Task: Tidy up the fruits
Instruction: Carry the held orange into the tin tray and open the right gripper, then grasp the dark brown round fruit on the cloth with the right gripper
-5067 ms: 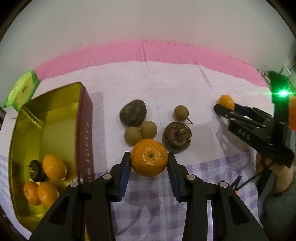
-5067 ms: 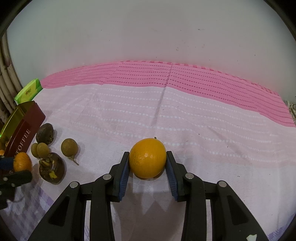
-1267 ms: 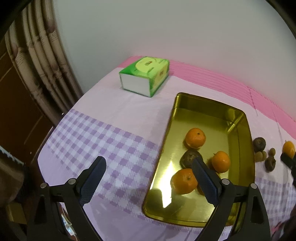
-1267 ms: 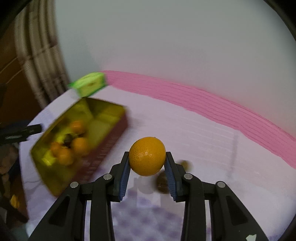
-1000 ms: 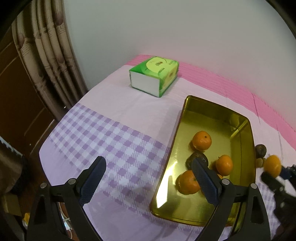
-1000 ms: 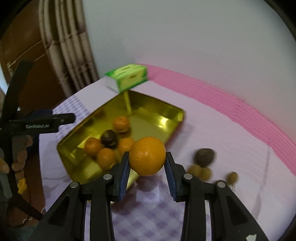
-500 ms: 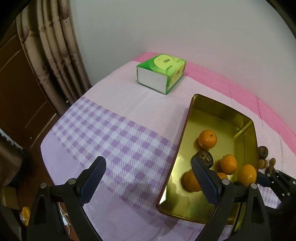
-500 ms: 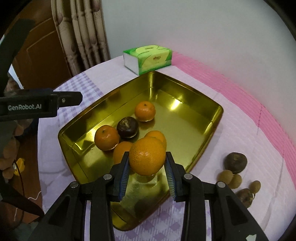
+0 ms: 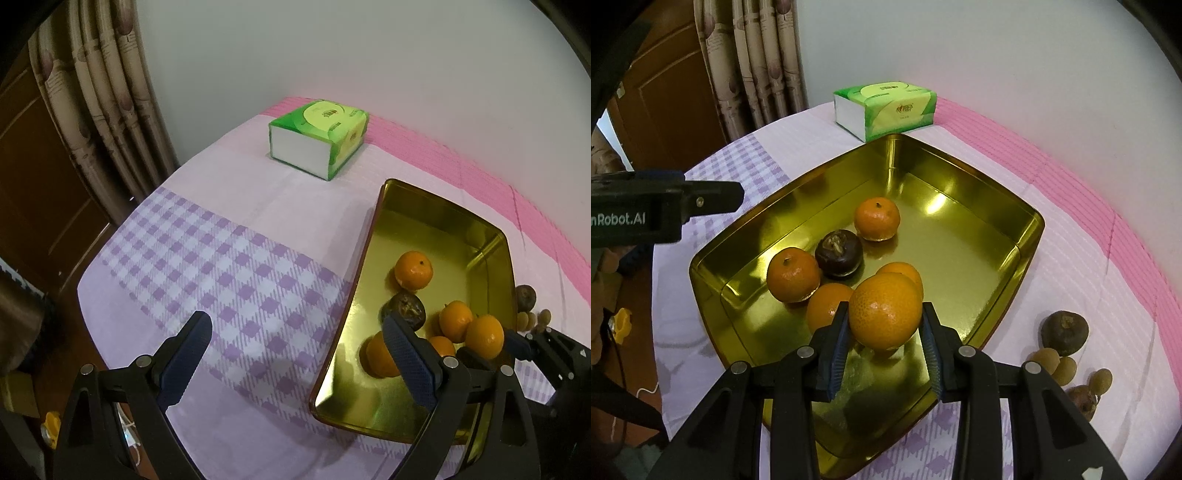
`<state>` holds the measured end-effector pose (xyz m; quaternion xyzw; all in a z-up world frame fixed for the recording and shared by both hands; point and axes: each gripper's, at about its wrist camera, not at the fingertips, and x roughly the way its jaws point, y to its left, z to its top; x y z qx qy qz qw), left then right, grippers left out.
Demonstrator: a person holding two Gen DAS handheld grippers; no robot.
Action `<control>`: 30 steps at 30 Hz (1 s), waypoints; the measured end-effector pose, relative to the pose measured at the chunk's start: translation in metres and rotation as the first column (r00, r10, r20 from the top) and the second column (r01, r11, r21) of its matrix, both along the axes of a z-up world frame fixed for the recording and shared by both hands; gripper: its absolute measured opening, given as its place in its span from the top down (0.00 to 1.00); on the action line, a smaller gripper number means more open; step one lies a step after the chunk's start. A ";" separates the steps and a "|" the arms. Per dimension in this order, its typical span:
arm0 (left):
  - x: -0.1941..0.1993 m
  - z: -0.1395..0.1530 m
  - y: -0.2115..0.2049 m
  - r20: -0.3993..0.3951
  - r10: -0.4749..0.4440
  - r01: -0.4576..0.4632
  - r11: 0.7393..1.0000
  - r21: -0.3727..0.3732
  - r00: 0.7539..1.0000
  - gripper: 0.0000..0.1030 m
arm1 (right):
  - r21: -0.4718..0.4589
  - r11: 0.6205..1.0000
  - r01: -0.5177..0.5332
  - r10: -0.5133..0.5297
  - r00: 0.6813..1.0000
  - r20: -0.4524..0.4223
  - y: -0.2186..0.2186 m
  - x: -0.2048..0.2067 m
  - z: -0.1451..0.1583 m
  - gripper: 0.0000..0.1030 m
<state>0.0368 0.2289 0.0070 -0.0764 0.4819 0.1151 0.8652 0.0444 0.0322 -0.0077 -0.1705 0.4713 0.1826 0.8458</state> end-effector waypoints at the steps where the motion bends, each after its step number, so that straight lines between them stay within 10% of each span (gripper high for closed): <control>1: 0.000 -0.001 -0.001 0.001 -0.002 0.002 1.000 0.000 1.000 0.09 | 0.002 1.000 0.004 -0.004 1.000 -0.002 0.000 0.000 0.000 0.67; 30: 0.003 -0.002 -0.012 -0.008 -0.034 0.034 0.999 0.005 0.999 0.09 | 0.092 0.994 0.057 -0.064 0.996 0.069 -0.023 -0.012 0.029 0.66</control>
